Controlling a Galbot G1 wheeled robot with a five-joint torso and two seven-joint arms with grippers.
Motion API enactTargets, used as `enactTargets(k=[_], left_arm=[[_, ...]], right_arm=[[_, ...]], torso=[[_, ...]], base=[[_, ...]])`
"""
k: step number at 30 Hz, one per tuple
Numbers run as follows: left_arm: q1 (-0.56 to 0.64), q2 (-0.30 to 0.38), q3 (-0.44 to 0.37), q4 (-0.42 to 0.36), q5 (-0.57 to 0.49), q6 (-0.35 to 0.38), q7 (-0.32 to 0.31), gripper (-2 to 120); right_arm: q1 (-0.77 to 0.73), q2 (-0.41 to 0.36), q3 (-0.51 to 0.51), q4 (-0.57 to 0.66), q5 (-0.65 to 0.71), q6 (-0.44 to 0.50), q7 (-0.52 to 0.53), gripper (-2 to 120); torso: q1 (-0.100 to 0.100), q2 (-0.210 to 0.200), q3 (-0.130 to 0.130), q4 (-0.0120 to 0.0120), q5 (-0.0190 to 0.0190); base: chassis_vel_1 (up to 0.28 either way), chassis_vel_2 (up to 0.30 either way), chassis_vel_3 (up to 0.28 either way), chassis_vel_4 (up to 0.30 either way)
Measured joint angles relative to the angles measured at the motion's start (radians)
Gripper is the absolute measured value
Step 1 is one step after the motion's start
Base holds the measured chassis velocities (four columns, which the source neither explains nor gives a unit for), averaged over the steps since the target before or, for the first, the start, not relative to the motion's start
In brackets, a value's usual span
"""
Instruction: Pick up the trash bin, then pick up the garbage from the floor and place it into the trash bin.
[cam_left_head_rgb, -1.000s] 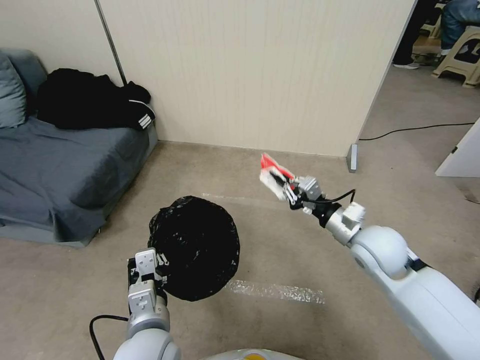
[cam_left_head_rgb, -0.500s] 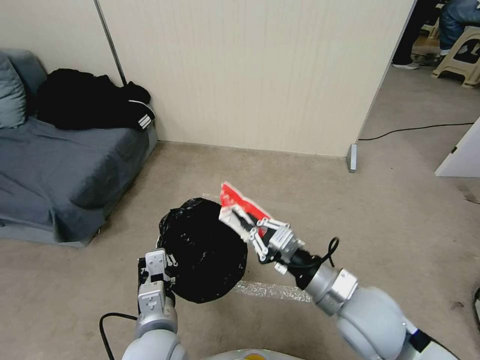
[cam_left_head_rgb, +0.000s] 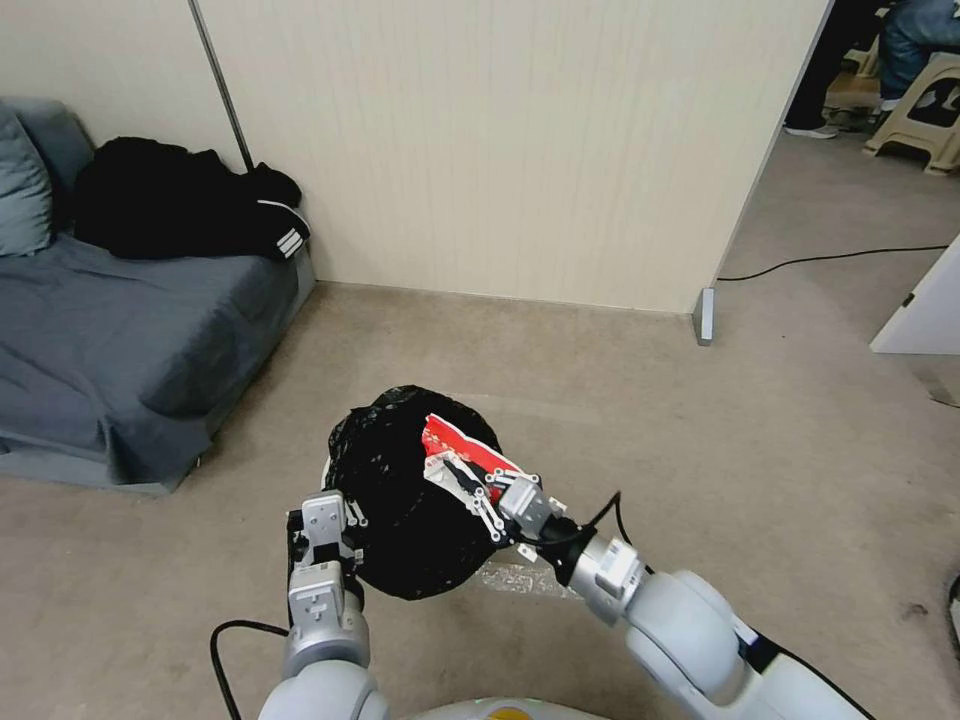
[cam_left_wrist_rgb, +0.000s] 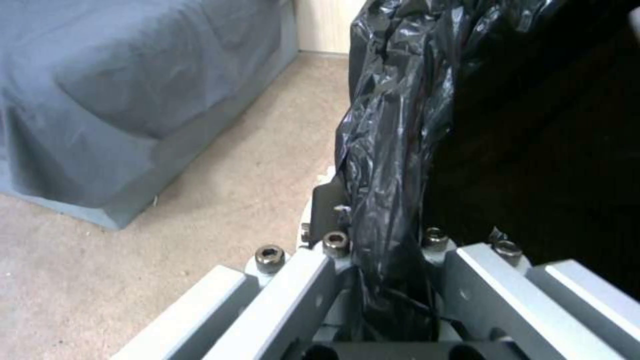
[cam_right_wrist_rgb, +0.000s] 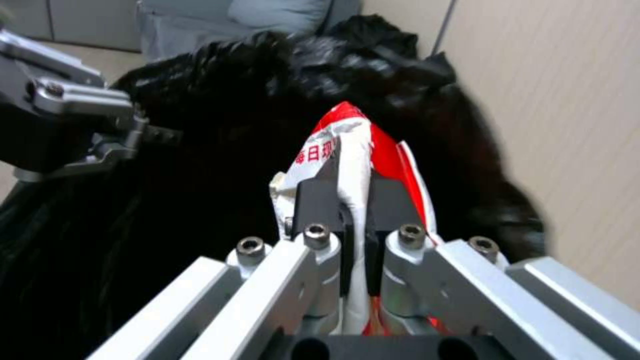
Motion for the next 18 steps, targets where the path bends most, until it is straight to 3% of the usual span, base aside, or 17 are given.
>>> enactTargets(k=[16, 18], left_arm=[[0.013, -0.009, 0.038, 0.006, 0.031, -0.003, 0.002, 1], [0.011, -0.009, 0.043, 0.010, 0.034, -0.003, 0.002, 1]], right_arm=[[0.079, 0.095, -0.094, -0.105, -0.008, -0.079, 0.028, 0], [0.081, 0.098, -0.099, -0.106, -0.008, -0.092, 0.043, 11]], torso=[[0.000, 0.000, 0.000, -0.0001, 0.0000], [0.000, 0.000, 0.000, -0.0001, 0.0000]], base=[[0.000, 0.000, 0.000, 0.000], [0.000, 0.000, 0.000, 0.000]])
